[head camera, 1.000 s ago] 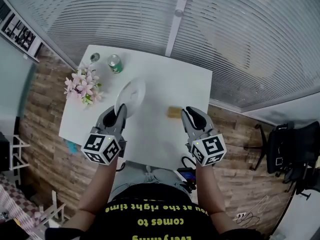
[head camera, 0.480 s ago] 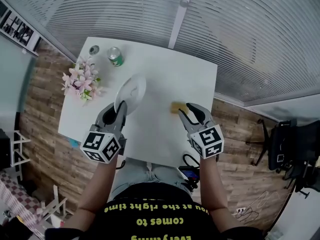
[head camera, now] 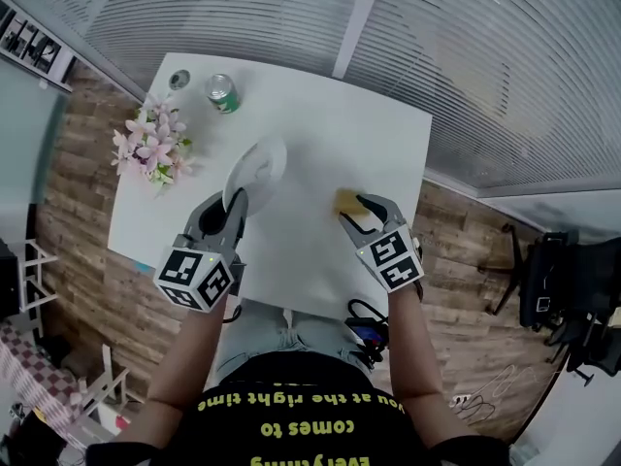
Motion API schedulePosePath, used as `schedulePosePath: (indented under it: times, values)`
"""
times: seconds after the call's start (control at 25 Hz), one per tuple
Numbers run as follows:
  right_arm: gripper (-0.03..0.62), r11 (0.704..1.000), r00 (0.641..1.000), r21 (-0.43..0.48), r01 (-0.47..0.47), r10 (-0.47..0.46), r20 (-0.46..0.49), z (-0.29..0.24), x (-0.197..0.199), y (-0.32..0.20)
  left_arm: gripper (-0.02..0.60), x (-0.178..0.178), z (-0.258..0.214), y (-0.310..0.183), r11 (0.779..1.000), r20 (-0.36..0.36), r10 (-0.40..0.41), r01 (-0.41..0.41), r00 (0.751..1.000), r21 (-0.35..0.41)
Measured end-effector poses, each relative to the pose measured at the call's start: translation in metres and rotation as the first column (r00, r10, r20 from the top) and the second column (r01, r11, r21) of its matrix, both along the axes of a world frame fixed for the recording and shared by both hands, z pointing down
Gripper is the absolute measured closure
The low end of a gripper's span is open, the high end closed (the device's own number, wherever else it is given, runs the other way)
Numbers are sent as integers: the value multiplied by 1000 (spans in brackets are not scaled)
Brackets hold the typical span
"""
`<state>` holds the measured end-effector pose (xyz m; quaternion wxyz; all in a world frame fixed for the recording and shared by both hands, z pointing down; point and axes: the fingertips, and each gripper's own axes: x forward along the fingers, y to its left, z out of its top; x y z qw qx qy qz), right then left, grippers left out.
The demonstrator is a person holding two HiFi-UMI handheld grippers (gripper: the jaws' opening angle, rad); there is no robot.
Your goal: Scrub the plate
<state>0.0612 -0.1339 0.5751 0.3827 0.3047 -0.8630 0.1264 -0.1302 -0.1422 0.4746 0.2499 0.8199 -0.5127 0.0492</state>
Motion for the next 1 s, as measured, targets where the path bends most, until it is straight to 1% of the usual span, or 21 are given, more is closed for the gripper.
schedulePosePath:
  times: [0.08, 0.32, 0.44, 0.6, 0.8, 1.0]
  values:
    - [398, 1000, 998, -8, 29, -30, -46, 8, 1, -1, 561, 0, 3, 1, 1000, 6, 3, -3, 1000, -5]
    - [376, 995, 985, -29, 97, -100, -142, 32, 0, -2, 560, 1, 12, 4, 1000, 8, 0, 0, 1000, -22]
    - [365, 991, 969, -32, 133, -137, -204, 42, 0, -4, 560, 1, 17, 4, 1000, 11, 1, -1, 1000, -30]
    - [356, 980, 938, -48, 191, -197, -284, 58, -1, -6, 561, 1, 20, 3, 999, 13, -1, 2, 1000, -32]
    - [355, 970, 908, -80, 229, -243, -340, 74, -3, -6, 560, -2, 22, 3, 999, 14, -6, 6, 1000, -35]
    - [357, 967, 896, -118, 228, -255, -363, 87, -1, -5, 561, -5, 25, 5, 999, 13, -10, 11, 1000, -42]
